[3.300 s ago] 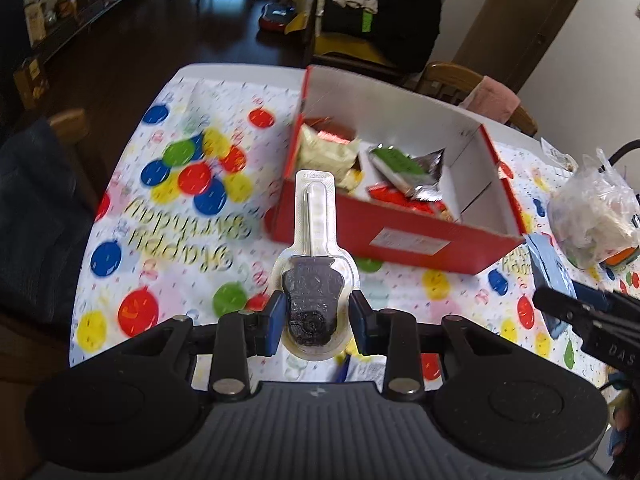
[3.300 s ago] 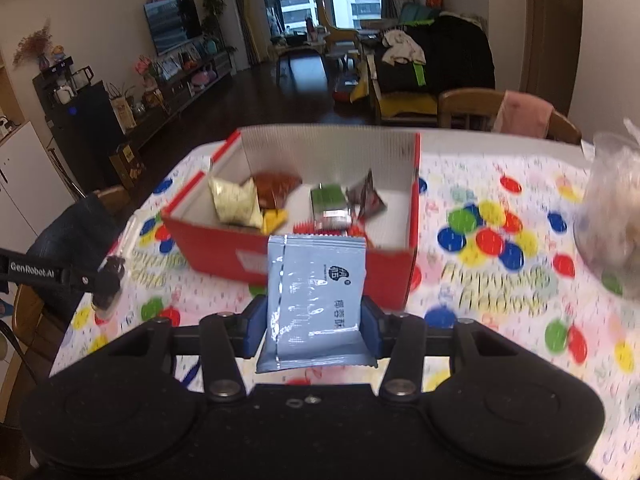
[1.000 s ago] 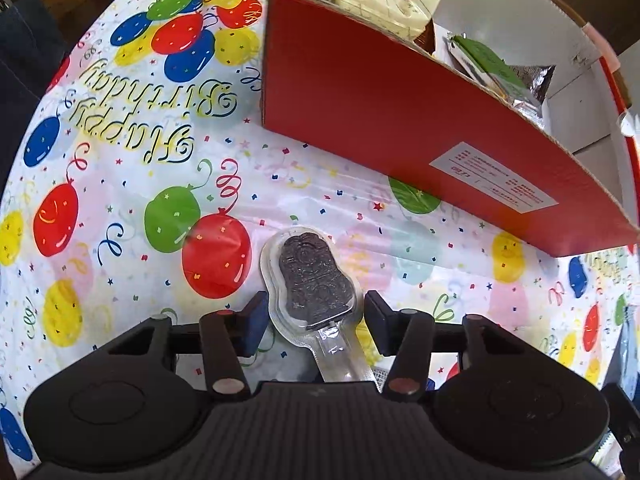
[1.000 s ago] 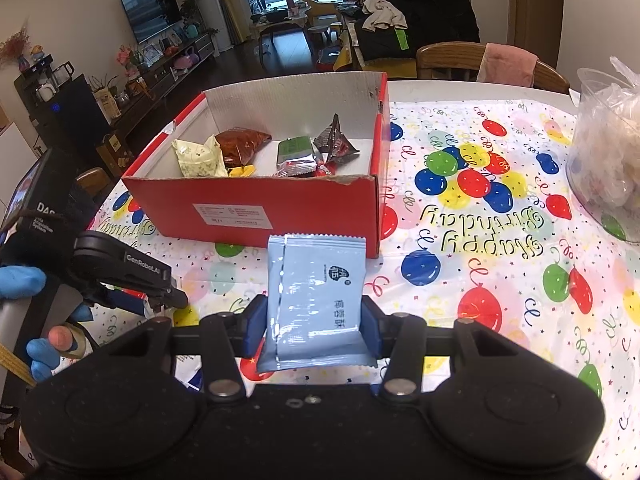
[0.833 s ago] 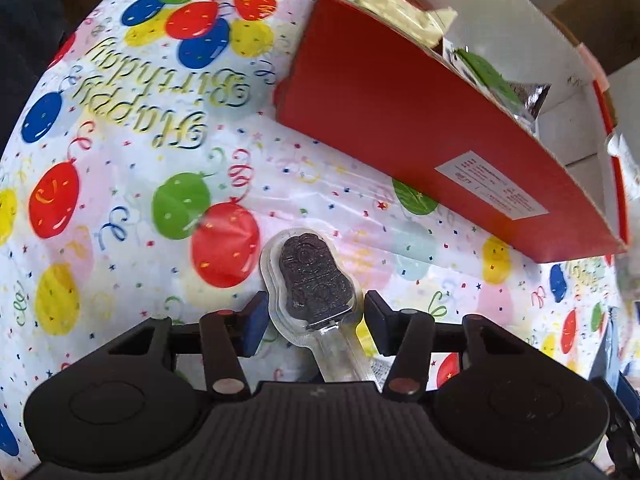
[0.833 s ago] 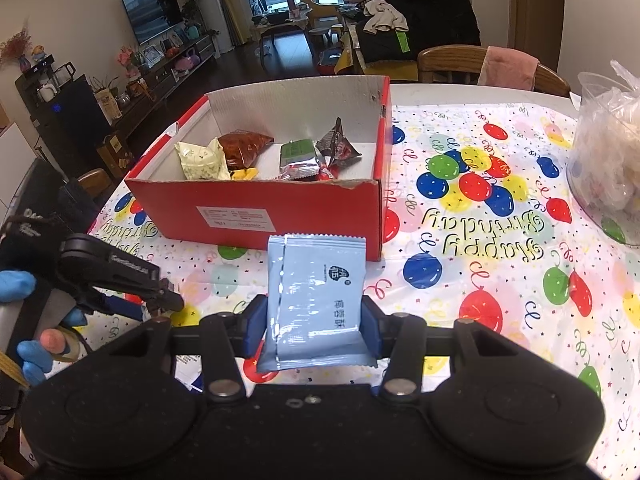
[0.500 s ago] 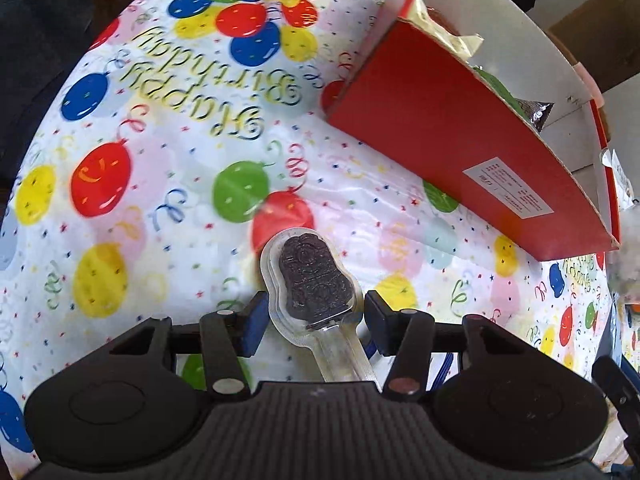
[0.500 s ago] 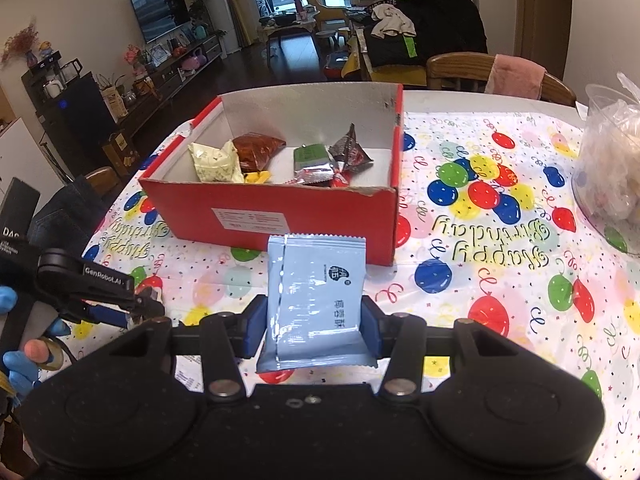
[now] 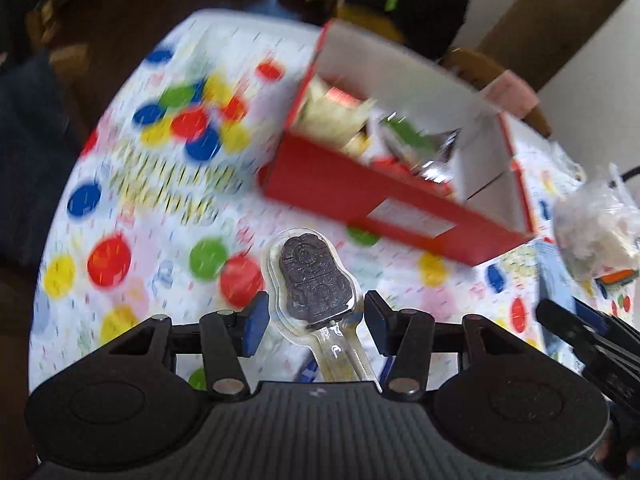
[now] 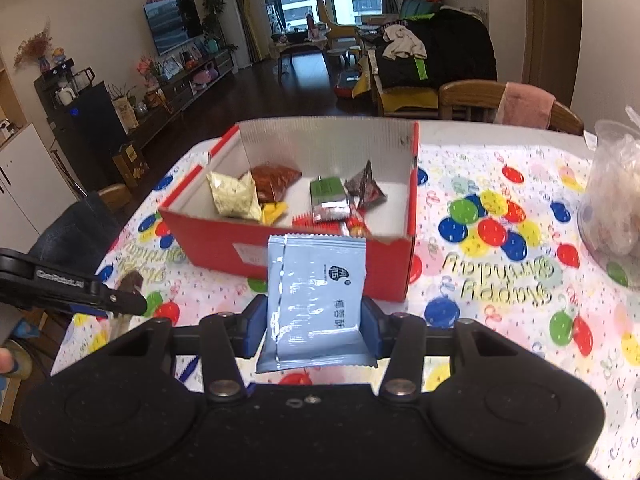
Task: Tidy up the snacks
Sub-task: 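Carry the lollipop and light-blue packet over the red box and lower them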
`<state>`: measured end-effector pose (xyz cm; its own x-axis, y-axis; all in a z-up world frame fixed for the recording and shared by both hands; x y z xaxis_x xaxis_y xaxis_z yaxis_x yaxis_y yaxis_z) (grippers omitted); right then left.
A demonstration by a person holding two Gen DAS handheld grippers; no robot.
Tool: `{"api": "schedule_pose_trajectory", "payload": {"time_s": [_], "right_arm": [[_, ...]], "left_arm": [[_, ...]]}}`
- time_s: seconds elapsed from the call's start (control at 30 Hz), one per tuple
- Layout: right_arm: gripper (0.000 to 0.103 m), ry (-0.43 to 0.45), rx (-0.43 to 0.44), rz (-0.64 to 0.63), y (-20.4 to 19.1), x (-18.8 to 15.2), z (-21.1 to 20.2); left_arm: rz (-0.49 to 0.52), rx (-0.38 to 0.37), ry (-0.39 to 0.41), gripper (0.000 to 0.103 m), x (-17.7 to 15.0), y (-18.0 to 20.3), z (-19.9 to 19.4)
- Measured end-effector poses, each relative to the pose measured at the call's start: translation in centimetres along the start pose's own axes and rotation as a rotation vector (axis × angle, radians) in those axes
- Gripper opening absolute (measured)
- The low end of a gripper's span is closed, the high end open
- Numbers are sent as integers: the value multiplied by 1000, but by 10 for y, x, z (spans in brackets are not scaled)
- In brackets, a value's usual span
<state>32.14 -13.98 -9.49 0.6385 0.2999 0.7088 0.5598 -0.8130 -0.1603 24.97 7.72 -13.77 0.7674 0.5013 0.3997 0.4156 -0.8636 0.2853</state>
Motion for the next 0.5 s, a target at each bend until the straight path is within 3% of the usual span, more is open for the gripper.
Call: {"api": "schedule_pose_trajectory", "payload": {"time_s": [0.2,0.5], "right_arm": [[46,20,4,-4,5,32,7],[46,4,-5,-11,18,72,40]], "left_arm": [[87,4,65,51,35,29,-15],[113,17,83,51,86,55,-4]]}}
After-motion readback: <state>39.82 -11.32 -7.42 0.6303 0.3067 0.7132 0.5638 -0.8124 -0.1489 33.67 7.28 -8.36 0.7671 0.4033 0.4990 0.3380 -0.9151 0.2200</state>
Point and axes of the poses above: each gripper's, at about its wrist camera, not at the fingertips, and z roughly the way its jaws point, y to its right, x to its top, the point moved 9 cm from there along z, roughly the way its jaws point, and after that the axes turned 1 degree about x, right-handed, at the moved point
